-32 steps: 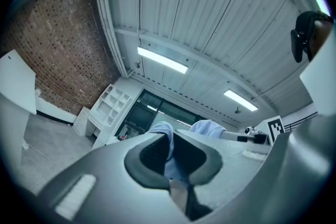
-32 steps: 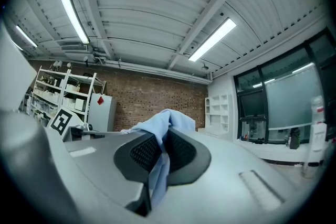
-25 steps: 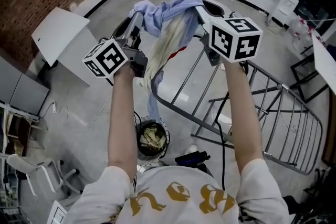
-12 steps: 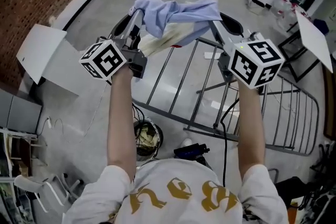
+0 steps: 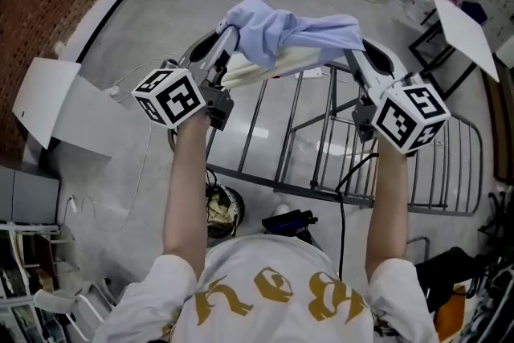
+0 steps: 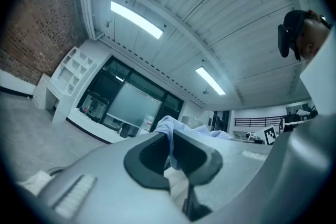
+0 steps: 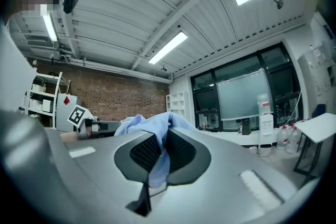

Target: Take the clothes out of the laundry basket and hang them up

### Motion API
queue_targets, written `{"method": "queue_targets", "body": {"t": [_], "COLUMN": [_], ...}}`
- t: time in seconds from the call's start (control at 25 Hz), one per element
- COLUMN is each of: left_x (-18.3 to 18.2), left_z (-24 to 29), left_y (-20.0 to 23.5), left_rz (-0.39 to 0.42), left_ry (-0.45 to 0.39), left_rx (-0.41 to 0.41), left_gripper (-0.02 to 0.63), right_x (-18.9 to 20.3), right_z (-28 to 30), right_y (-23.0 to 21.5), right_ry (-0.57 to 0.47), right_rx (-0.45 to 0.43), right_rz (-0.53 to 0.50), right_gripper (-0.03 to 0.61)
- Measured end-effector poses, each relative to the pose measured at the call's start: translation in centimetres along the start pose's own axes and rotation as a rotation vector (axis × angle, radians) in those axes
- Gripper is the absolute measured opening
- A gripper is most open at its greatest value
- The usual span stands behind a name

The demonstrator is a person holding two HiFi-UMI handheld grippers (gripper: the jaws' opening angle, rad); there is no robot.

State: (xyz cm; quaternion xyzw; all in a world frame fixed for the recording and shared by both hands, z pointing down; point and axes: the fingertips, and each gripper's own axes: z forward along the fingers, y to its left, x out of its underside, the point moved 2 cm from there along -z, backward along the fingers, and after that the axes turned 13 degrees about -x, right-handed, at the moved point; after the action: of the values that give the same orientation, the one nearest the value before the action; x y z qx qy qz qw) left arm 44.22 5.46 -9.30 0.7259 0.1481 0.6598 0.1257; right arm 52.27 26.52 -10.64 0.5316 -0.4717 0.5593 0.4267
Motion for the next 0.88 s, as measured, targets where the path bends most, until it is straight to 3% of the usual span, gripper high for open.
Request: {"method": "queue_targets", "body": {"t": [0.28,0.88], "left_x": [8.2,22.7], "left_z": [3.4,7.9], "left_y": [-4.5,-13.6], "left_rz": [-0.053,-0.053], "left_ry": [0.171,0.471], "left_rx": [0.106,0.255], "left_gripper": [0.016,0.017], "right_x": [4.5,15.5], "right_z": [-7.1,-21.3], "right_y": [-3.6,-9.8], "right_ry": [-0.025,0.042], "right_rx": [0.158,0.471], "right_rz": [0.119,0.312], "right_gripper": [0.034,0.034]}}
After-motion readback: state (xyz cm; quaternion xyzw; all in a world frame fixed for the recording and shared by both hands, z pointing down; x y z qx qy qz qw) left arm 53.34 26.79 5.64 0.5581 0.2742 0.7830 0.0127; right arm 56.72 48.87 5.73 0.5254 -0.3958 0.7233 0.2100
